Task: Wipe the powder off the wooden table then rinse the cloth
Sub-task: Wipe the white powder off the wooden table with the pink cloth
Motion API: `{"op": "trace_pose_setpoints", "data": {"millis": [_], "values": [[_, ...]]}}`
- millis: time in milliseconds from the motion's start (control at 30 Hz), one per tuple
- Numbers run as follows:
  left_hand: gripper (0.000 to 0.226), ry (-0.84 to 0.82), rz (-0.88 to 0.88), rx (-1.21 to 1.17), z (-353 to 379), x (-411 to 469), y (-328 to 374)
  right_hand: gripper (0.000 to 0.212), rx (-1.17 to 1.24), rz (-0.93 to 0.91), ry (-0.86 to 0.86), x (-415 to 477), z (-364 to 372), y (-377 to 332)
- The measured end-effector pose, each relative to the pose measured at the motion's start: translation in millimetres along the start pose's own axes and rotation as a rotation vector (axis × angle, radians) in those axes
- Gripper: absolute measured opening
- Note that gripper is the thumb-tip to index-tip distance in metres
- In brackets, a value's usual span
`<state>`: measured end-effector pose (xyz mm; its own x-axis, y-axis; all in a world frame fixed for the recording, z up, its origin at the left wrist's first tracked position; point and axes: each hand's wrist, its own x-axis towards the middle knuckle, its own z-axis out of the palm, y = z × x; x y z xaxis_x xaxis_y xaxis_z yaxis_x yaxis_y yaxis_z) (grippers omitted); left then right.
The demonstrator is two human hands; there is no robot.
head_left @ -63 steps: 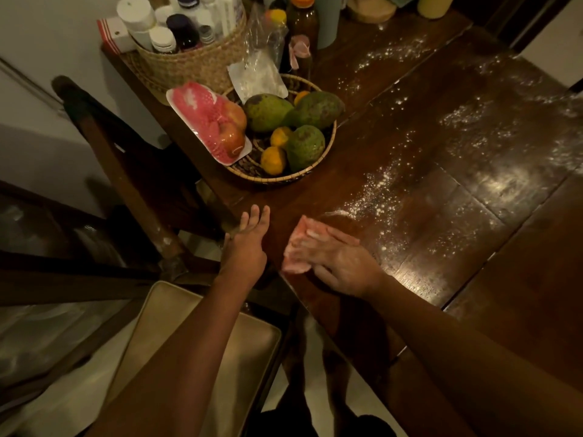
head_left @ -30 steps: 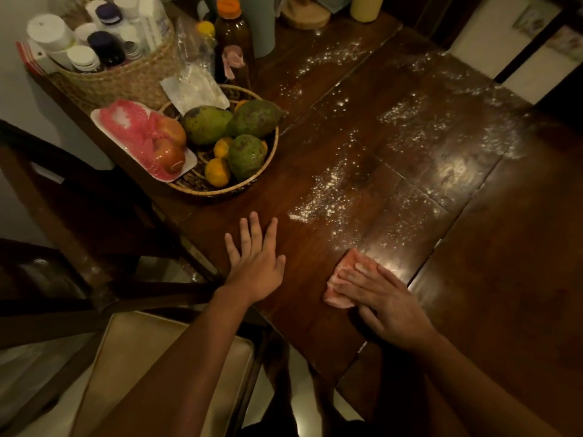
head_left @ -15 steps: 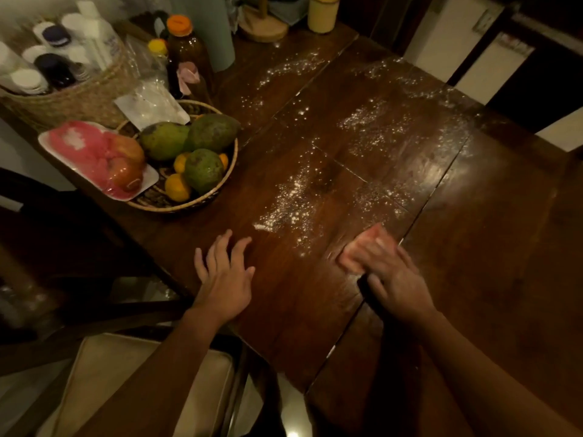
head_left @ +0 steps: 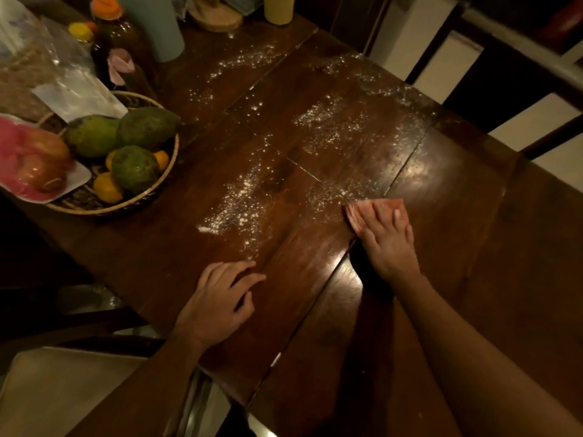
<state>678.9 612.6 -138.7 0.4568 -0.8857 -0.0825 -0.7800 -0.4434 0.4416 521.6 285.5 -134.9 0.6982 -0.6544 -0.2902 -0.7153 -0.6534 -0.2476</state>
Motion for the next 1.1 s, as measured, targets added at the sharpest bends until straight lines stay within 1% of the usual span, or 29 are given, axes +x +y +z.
{"op": "trace_pose_setpoints", "data": {"millis": [67,133,167,200,267,333,367,400,433,533,567,600,633,700,733,767,800,867,933,967,1000,1033,1100], "values": [[0.039,0.005,-0.003,0.009,2,0,1,0.052,0.057,0.081,0.023,28,-5,-10],[0.039,0.009,-0.004,0.012,3,0,0,0.053,0.049,0.061,0.031,44,-2,-23],[0.039,0.012,-0.006,0.009,4,0,-1,0.055,0.011,-0.003,0.043,46,2,-29],[0.039,0.013,-0.010,0.006,5,-1,-1,0.055,-0.038,-0.107,0.054,46,5,-32],[0.039,0.016,-0.020,0.001,6,-1,-1,0.053,-0.104,-0.377,0.054,39,8,-25],[0.038,0.031,-0.028,-0.007,7,-2,0,0.050,-0.062,-0.613,0.043,35,5,-6],[0.038,0.040,-0.031,-0.012,7,-2,0,0.047,0.004,-0.665,0.044,33,1,4],[0.037,0.051,-0.031,-0.016,8,-1,0,0.045,0.087,-0.660,0.053,31,-2,15],[0.037,0.062,-0.028,-0.018,8,-1,0,0.042,0.182,-0.585,0.077,29,-7,23],[0.036,0.089,-0.014,-0.013,9,0,0,0.039,0.410,-0.169,0.220,47,-18,32],[0.036,0.092,-0.012,-0.009,10,0,-1,0.039,0.424,-0.066,0.257,59,-22,27],[0.036,0.092,-0.013,-0.004,10,0,-1,0.041,0.398,-0.007,0.269,72,-23,19],[0.036,0.091,-0.016,0.001,11,-1,-1,0.042,0.347,0.014,0.262,84,-22,8],[0.037,0.087,-0.020,0.010,11,-1,-1,0.043,0.242,-0.022,0.222,101,-14,-18],[0.037,0.084,-0.021,0.012,11,-1,-1,0.044,0.196,-0.101,0.205,103,-8,-32],[0.037,0.081,-0.023,0.013,10,-1,0,0.045,0.154,-0.226,0.183,100,-2,-45],[0.037,0.080,-0.024,0.014,10,-1,0,0.045,0.118,-0.390,0.149,94,4,-55],[0.037,0.084,-0.023,0.010,9,0,1,0.046,0.068,-0.712,0.032,79,12,-64],[0.037,0.087,-0.023,0.003,8,0,1,0.047,0.049,-0.885,-0.121,69,8,-54],[0.036,0.085,-0.025,-0.001,8,0,2,0.047,0.063,-0.922,-0.167,70,4,-43],[0.037,0.082,-0.028,-0.006,8,-1,1,0.045,0.092,-0.920,-0.180,73,-1,-32],[0.037,0.078,-0.031,-0.011,8,-1,1,0.043,0.132,-0.855,-0.163,78,-6,-22],[0.037,0.076,-0.037,-0.017,8,-1,0,0.040,0.233,-0.585,-0.035,90,-12,-15]]}}
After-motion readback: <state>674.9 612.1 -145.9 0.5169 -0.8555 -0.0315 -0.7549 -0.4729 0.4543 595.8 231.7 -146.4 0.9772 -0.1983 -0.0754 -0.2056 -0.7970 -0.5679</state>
